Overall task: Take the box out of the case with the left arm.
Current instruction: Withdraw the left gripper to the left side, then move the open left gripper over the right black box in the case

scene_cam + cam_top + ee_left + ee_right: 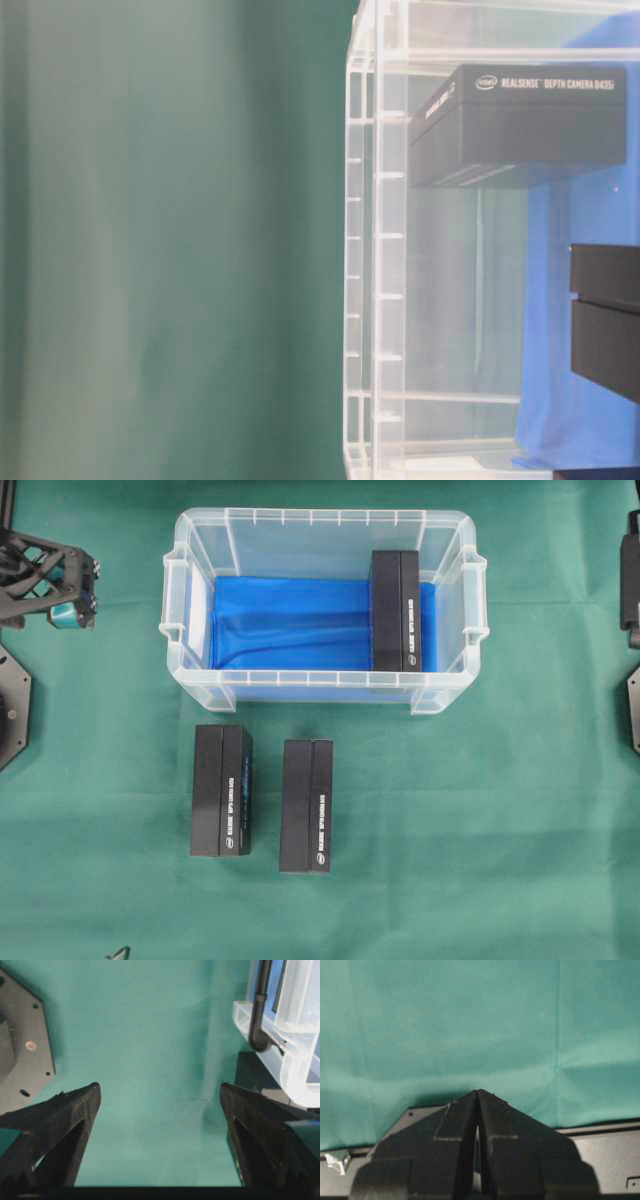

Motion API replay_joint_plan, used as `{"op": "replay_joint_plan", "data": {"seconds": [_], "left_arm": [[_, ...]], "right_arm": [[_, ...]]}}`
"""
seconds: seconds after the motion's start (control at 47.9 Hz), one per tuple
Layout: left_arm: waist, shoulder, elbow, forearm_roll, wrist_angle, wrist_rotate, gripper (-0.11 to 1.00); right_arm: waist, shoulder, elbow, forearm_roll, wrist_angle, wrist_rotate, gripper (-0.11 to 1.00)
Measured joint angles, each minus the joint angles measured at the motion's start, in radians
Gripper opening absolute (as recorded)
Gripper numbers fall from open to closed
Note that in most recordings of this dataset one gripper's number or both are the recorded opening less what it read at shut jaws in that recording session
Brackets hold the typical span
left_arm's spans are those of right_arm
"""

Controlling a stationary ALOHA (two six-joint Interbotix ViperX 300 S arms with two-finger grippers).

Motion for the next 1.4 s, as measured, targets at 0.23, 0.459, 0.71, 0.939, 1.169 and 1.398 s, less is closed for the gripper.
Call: {"op": "replay_joint_plan", "data": {"seconds": [0.23,0.459,0.71,0.939,1.169,1.398], "left_arm": [[-0.002,0.091,-0.071,-0.005,-0.043,-0.006,0.97],[-0.014,0.252,-0.238,-0.006,-0.052,-0.003,0.97],[-0.037,0.433,-0.468,-0.008,-0.051,0.005,0.97],[-0.054,0.581,-0.652,-0.008,-0.046,0.046,0.97],[-0.054,0.721,-0.819,-0.008,-0.044,0.072,0.97],[-0.055,0.825,-0.973,-0.009,-0.018,0.069,0.97]], "right_arm": [[0.0,0.002,0.002,0.002,-0.002,0.0,0.01],[0.0,0.002,0.002,0.002,-0.002,0.0,0.01],[0.0,0.002,0.002,0.0,-0.002,0.0,0.01],[0.0,0.002,0.002,0.0,-0.002,0.0,0.01],[0.0,0.002,0.002,0.002,-0.002,0.0,0.01],[0.0,0.0,0.003,0.002,-0.002,0.0,0.01]]}}
